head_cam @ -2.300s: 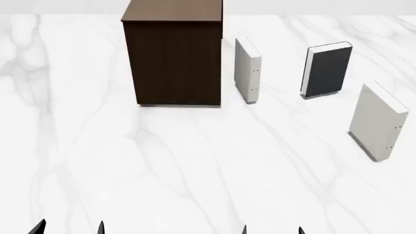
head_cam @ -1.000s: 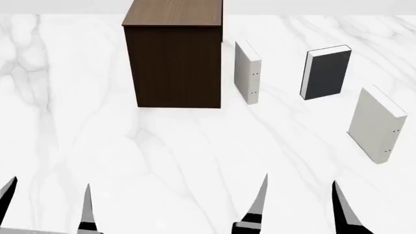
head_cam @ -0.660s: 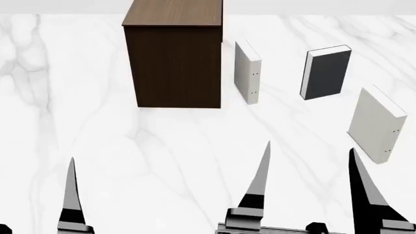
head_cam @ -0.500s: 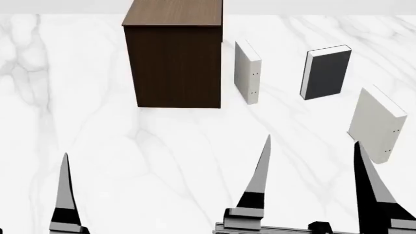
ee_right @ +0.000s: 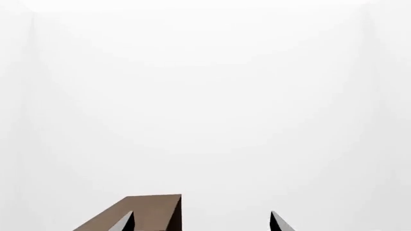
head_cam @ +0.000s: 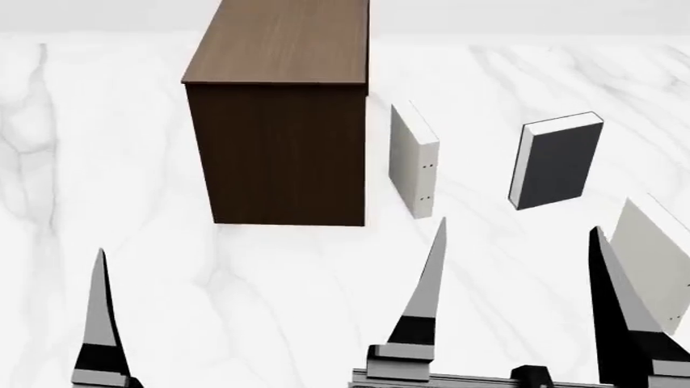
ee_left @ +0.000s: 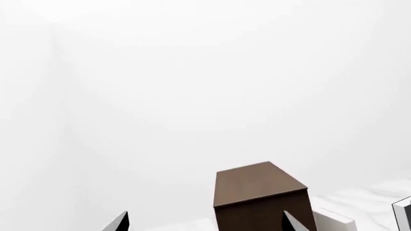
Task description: Pick up the book in the middle and place it on the cabinet shelf.
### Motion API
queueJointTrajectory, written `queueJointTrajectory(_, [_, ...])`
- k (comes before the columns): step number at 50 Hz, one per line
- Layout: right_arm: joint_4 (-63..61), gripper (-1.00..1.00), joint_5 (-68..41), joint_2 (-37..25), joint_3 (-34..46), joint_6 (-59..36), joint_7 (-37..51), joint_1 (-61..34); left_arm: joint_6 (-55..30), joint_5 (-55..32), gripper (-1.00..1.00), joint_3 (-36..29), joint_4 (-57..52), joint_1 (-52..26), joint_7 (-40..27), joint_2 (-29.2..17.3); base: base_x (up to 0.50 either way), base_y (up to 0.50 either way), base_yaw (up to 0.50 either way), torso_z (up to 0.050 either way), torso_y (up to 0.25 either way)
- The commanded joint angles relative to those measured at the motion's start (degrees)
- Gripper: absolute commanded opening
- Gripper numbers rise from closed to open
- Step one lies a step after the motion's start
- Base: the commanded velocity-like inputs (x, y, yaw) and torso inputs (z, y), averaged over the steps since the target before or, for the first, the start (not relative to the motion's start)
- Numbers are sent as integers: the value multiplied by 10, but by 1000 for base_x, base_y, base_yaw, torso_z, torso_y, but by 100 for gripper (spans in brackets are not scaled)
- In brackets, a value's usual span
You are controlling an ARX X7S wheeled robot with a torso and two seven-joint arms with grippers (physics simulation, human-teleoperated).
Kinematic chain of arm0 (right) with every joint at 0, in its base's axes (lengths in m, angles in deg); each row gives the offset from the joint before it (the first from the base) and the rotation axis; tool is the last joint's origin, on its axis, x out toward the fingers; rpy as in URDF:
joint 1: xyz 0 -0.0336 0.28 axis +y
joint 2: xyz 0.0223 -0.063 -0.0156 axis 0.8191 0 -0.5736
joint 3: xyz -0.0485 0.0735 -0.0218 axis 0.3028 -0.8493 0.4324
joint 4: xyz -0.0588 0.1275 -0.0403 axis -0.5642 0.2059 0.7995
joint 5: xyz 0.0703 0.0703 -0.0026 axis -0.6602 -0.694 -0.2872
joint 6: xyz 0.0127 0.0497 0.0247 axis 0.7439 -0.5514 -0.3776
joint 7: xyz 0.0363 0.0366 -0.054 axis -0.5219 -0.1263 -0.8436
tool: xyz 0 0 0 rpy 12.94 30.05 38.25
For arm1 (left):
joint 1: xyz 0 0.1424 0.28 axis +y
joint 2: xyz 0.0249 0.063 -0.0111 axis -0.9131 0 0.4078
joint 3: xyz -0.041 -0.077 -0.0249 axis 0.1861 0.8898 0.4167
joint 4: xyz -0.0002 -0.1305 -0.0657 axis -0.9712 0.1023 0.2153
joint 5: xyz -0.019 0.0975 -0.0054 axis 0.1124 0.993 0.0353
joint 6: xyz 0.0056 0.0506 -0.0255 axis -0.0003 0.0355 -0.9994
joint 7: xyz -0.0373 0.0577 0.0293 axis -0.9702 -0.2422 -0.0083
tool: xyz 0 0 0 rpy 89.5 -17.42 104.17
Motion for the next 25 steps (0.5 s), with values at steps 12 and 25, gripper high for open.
queueJointTrajectory(12, [-2, 100, 5, -1, -6, -7, 1, -2, 35, -23, 100, 12, 6, 5, 21, 6, 500, 0, 0, 0, 1])
queueJointTrajectory(25, [-5, 100, 1, -5, -3, -11, 8, -5, 25, -20, 100, 10, -2, 1, 20, 6, 500, 0, 0, 0, 1])
